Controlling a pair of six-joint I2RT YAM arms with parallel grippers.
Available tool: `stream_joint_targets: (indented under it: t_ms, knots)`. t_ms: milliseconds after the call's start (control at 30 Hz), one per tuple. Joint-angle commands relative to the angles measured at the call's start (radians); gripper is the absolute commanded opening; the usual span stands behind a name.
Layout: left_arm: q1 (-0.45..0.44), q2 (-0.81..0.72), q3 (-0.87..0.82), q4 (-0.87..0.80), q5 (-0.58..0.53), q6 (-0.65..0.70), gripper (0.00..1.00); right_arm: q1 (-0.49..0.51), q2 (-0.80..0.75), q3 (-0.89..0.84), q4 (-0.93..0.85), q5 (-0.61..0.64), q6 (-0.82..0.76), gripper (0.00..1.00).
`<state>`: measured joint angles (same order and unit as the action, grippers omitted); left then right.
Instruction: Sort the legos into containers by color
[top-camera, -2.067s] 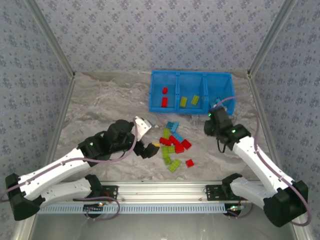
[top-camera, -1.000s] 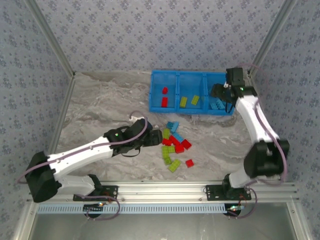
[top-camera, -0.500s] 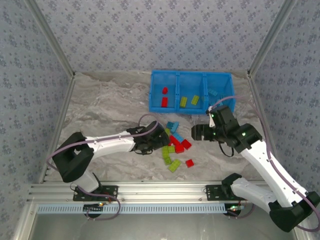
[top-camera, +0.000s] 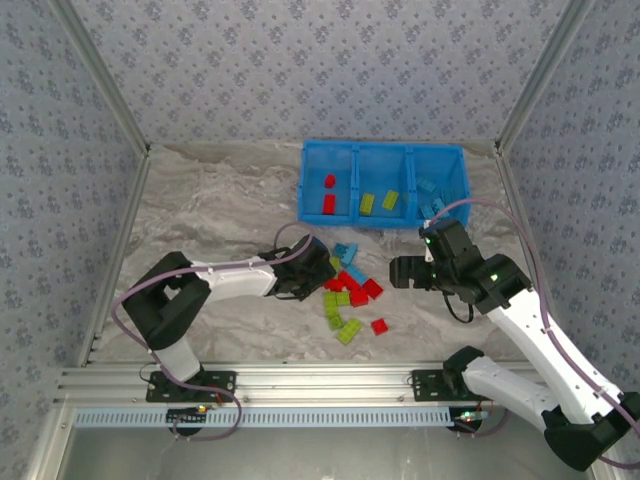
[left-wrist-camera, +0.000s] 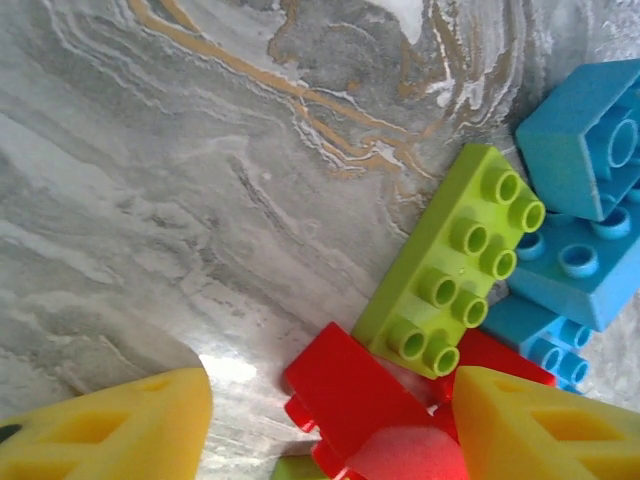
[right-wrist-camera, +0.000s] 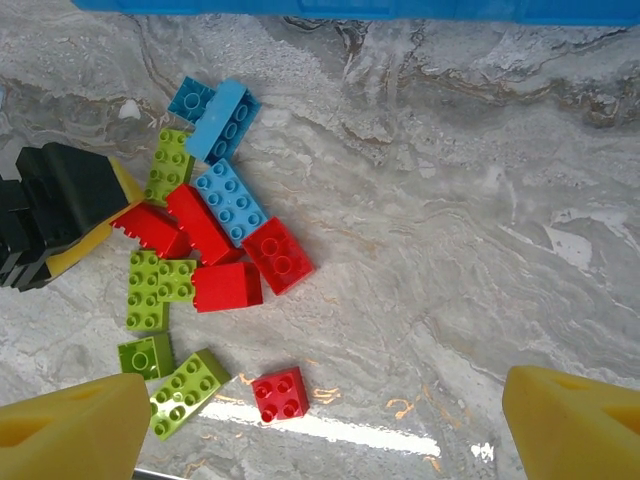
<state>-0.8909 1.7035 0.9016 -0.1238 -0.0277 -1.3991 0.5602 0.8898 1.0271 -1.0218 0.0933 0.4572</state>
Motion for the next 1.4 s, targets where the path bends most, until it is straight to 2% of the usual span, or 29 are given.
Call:
stream_joint_targets:
  t_ms: [0,100,200,300,367,500,533,600,667,700,767,833,933,1100,1267,1367]
  knots:
    - [-0.004,0.036,-0.008,-0.015,0.051,-0.020,0.57,0.014,-0.011,0.020,-0.015,0.034,0.020,0.94]
    - [-0.005,0.032,-0.006,-0.034,0.054,-0.016,0.47,0.023,-0.012,0.018,-0.019,0.045,0.028,0.94]
    - [-0.005,0.025,-0.001,-0.040,0.066,-0.019,0.41,0.039,-0.012,0.021,-0.027,0.059,0.033,0.94]
    - [-0.004,0.013,-0.007,-0.019,0.081,-0.033,0.39,0.053,-0.013,0.024,-0.035,0.077,0.037,0.95]
    - [-0.005,-0.001,-0.003,0.000,0.082,0.013,0.44,0.061,-0.011,0.023,-0.037,0.084,0.039,0.95]
    - [-0.019,-0.084,0.089,-0.177,-0.055,0.300,0.66,0.069,-0.012,0.028,-0.045,0.091,0.046,0.95]
    - [-0.028,-0.109,0.109,-0.219,-0.090,0.410,0.68,0.071,-0.013,0.031,-0.047,0.093,0.045,0.96]
    - [-0.039,-0.144,0.134,-0.254,-0.087,0.655,0.68,0.076,-0.013,0.033,-0.049,0.098,0.047,0.96]
    - [-0.057,-0.162,0.150,-0.303,-0.029,0.941,0.67,0.078,-0.012,0.033,-0.049,0.102,0.047,0.96]
    - [-0.064,-0.161,0.157,-0.334,-0.010,1.043,0.68,0.078,-0.013,0.034,-0.047,0.103,0.047,0.96]
    - [-0.066,-0.135,0.190,-0.424,-0.002,1.190,0.70,0.079,-0.012,0.033,-0.042,0.105,0.051,0.96]
    - [-0.063,-0.081,0.235,-0.490,0.016,1.269,0.70,0.081,-0.011,0.033,-0.037,0.105,0.054,0.96]
    - [-0.063,0.006,0.296,-0.540,0.023,1.313,0.70,0.083,-0.011,0.039,-0.041,0.106,0.056,0.97]
    - [-0.057,0.082,0.336,-0.523,0.004,1.308,0.69,0.090,-0.021,0.049,-0.076,0.122,0.063,0.97]
    - [-0.042,0.121,0.334,-0.496,0.009,1.298,0.55,0.094,-0.037,0.050,-0.088,0.126,0.071,0.97]
    - [-0.032,0.132,0.321,-0.480,0.042,1.313,0.50,0.095,-0.040,0.048,-0.087,0.128,0.076,0.97]
